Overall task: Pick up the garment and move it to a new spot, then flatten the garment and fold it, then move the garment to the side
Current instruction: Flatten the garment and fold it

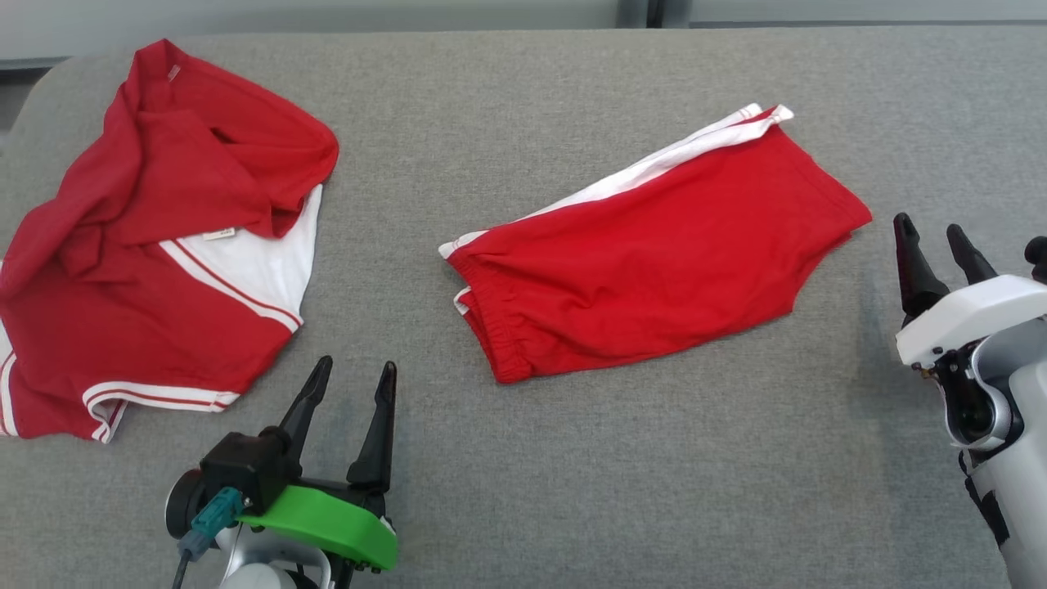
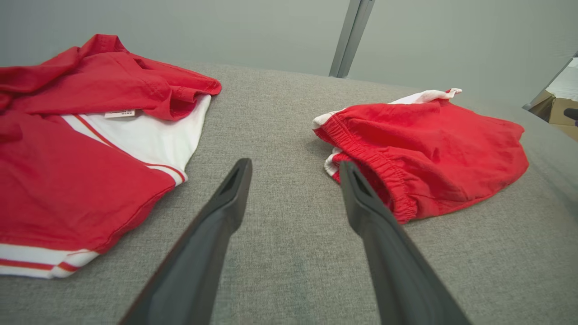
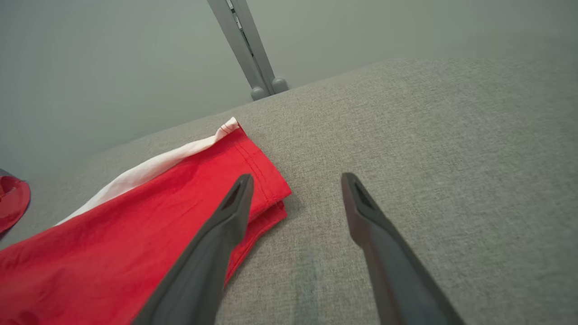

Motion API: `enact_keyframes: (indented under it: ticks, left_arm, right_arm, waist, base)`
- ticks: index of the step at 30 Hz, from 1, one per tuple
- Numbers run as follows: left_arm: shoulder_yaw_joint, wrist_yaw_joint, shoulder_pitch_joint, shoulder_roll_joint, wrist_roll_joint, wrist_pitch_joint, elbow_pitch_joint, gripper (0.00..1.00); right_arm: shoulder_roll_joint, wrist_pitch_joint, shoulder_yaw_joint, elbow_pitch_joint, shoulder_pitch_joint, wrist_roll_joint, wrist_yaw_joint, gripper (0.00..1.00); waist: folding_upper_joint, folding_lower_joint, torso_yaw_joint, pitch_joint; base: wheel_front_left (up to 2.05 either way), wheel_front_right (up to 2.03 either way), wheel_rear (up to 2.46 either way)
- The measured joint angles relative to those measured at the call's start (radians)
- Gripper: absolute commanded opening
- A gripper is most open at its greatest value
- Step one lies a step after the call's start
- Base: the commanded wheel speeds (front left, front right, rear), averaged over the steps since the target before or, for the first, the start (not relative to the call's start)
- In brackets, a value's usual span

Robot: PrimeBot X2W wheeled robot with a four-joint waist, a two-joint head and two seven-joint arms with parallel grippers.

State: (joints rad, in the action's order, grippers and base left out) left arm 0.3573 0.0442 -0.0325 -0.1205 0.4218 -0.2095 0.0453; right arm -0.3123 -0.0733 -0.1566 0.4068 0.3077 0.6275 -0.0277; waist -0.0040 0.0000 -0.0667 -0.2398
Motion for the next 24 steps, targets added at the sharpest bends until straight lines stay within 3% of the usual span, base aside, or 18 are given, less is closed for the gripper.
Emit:
enact_keyframes:
  ticks: [13, 24]
  left_arm:
    - [-0.002, -0.001, -0.033, -0.001, -0.004, -0.003, -0.011, 1.00]
    - [-0.011, -0.001, -0.035, 0.000, -0.004, -0.012, 0.001, 1.00]
  right_arm:
    - [-0.005, 0.086, -0.011, 0.139, 0.131, 0.026, 0.020, 1.00]
    - [-0.007, 0.149, -0.033, 0.229, 0.192, 0.032, 0.058, 1.00]
  waist:
    - [0.0000, 0.0000, -0.092, -0.091]
    - [0.0000, 0.0000, -0.108, -0.110]
  base:
    - [0.00, 0.00, 0.00]
    - [0.00, 0.00, 0.00]
